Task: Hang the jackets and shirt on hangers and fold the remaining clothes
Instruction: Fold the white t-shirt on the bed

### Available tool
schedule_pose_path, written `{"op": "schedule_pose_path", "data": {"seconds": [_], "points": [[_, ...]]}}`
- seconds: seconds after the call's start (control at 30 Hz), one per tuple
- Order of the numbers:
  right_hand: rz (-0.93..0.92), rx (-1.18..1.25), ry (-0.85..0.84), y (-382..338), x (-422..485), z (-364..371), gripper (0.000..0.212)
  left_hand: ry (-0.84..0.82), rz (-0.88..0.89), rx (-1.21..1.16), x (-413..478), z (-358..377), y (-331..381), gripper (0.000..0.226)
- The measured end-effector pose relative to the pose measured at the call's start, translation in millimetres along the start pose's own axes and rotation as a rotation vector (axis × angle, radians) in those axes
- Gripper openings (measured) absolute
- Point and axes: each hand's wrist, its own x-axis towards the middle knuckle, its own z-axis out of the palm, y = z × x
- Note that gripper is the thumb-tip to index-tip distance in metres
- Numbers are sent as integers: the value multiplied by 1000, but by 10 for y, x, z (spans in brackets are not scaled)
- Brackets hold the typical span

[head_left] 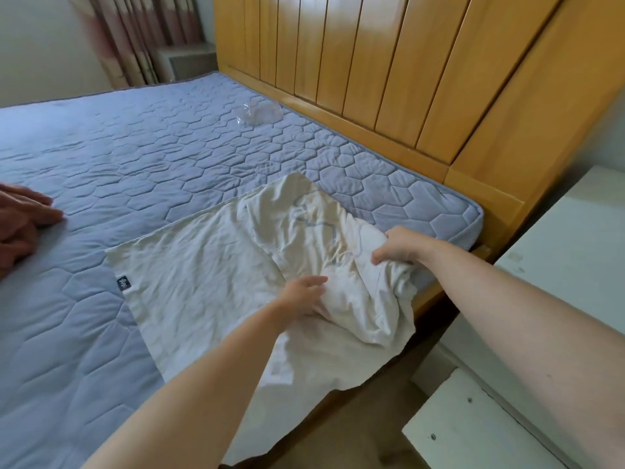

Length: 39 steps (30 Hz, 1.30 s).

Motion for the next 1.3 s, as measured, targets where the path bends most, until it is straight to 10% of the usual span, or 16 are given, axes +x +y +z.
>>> {"op": "schedule_pose_path", "data": {"seconds": [0.4, 0.5, 0.77, 1.1, 1.3], "points": [[-729, -391, -253, -1506, -1171, 1144, 29, 232, -229, -1055, -802, -1198, -624, 35], [-618, -375, -626, -1451, -1238, 1461, 54, 199, -285, -967, -1039, -1404, -870, 43], [-520, -424, -240, -1081, -717, 1682, 30, 225, -322, -261, -1100, -1148, -876, 41], [-172, 606, -25, -1322, -87, 1866, 14, -184, -442, -306, -1148, -1181, -908, 39], [158, 988, 16, -1631, 390, 1828, 43, 156, -369, -156, -883, -1576, -931, 45]]}}
